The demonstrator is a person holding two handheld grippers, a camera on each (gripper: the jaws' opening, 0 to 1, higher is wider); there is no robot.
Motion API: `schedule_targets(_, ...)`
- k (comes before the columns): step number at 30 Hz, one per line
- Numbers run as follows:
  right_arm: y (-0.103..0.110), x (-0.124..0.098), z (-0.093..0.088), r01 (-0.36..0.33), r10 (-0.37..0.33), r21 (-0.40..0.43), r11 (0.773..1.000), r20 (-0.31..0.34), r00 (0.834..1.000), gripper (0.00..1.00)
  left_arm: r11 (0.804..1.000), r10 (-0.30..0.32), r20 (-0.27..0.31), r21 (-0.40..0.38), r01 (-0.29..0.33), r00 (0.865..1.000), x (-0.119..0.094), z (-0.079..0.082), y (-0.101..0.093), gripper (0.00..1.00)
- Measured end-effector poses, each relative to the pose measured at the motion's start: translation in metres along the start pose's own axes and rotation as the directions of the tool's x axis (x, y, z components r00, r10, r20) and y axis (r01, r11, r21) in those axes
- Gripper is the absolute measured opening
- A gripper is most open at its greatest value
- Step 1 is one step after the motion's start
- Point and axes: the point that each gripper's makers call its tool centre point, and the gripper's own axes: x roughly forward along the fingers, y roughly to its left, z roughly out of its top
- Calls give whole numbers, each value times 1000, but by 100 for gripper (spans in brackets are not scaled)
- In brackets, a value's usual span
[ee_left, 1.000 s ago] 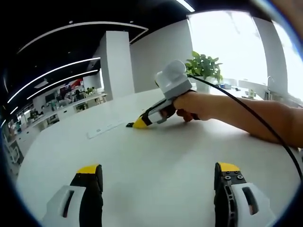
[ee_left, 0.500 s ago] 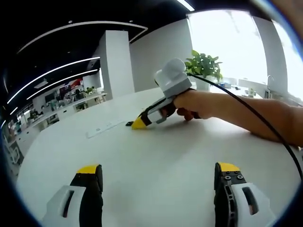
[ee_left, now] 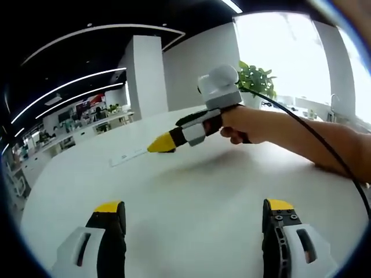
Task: Snap the two parts of the plastic buckle together until the buckle closes and remains connected.
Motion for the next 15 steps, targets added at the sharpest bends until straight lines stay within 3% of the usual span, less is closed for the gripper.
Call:
schedule_targets(5, -2, -1, 1, 26, -26, -38, 999, -4, 1000, 100, 1000, -13, 6, 18, 13, 1000, 2, 1, 0, 99)
schedule_targets(8, -1, -3, 9, 21, -20, -45, 999, 33, 999, 100, 992, -90, 27, -82, 92, 996, 2, 4, -10, 99)
schedule_targets(10, -1, -4, 18, 17, -16, -16, 1000, 74, 997, 100, 993, -80, 25, -82, 82, 996, 0, 4, -4, 99)
schedule_targets(15, -7, -8, 24, 48, -45, -36, 998, 87, 995, 97, 994, -59, 19, -90, 61, 998, -4, 2, 2, 97)
